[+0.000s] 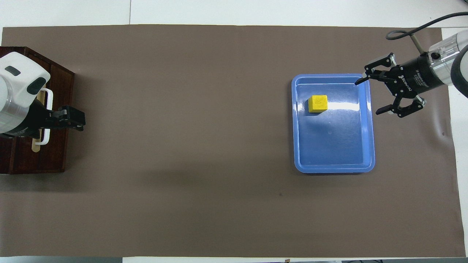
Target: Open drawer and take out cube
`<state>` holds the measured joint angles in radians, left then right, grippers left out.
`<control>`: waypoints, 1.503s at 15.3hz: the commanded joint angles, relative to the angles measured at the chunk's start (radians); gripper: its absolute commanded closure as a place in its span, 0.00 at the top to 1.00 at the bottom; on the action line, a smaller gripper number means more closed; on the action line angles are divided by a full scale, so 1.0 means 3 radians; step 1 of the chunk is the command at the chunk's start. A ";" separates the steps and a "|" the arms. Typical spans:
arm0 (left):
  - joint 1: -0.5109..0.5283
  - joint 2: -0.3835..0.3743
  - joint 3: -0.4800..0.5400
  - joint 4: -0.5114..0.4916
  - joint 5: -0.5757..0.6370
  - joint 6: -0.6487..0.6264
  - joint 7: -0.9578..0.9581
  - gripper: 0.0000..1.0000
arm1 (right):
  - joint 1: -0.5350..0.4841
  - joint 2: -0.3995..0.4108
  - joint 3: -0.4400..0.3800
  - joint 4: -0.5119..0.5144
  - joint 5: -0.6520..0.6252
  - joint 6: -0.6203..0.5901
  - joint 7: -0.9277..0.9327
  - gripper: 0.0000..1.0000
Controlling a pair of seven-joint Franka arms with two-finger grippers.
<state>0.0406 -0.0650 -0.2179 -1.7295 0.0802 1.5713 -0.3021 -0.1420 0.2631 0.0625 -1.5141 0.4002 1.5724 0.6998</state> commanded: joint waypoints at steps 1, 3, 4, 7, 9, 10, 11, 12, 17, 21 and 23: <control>-0.0043 -0.0090 0.0046 -0.0085 -0.0043 -0.0027 0.0056 1.00 | -0.0007 -0.0140 0.0037 0.0021 -0.0295 -0.0148 -0.0474 1.00; -0.0044 -0.0085 0.0051 -0.0064 -0.0037 -0.0017 0.0020 1.00 | 0.0059 -0.0247 0.0037 0.0021 -0.0561 -0.0230 -0.0868 1.00; -0.0013 -0.0090 0.0046 -0.0074 -0.0042 -0.0012 0.0051 1.00 | 0.0059 -0.0309 0.0042 0.0021 -0.0673 -0.0286 -0.1073 1.00; -0.0028 -0.0085 0.0046 -0.0039 -0.0068 -0.0200 0.0081 1.00 | 0.0064 -0.0508 0.0042 0.0016 -0.0965 -0.0404 -0.1768 1.00; 0.0007 -0.0075 0.0072 -0.0013 -0.0292 -0.0242 0.0244 1.00 | 0.0064 -0.0656 0.0057 -0.0010 -0.1093 -0.0506 -0.2152 1.00; -0.0008 -0.0080 0.0077 -0.0023 -0.0298 -0.0242 0.0266 1.00 | 0.0064 -0.0753 0.0063 -0.0050 -0.1160 -0.0552 -0.2290 1.00; -0.0003 -0.0080 0.0082 -0.0023 -0.0313 -0.0232 0.0271 1.00 | 0.0064 -0.0820 0.0063 -0.0091 -0.1221 -0.0588 -0.2398 1.00; 0.0008 -0.0070 0.0087 -0.0013 -0.0314 -0.0232 0.0271 1.00 | 0.0064 -0.0866 0.0068 -0.0112 -0.1272 -0.0629 -0.2490 1.00; 0.0003 0.0191 0.0082 0.0125 -0.0313 -0.0354 0.0393 1.00 | 0.0075 -0.0938 0.0109 -0.0153 -0.1471 -0.0538 -0.2624 1.00; -0.0018 0.0151 0.0092 0.0151 -0.0308 -0.0370 0.0393 1.00 | 0.0069 -0.0908 0.0114 -0.0138 -0.1457 -0.0252 -0.2650 1.00; 0.0023 0.0022 0.0082 0.0085 -0.0303 -0.0349 0.0414 1.00 | 0.0064 -0.0908 0.0114 -0.0163 -0.1457 -0.0154 -0.2660 1.00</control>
<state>0.0424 -0.0194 -0.2002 -1.7038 0.0039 1.4927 -0.1969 -0.1187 -0.0001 0.0918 -1.5393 -0.0219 1.4890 -0.0718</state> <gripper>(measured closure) 0.000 0.000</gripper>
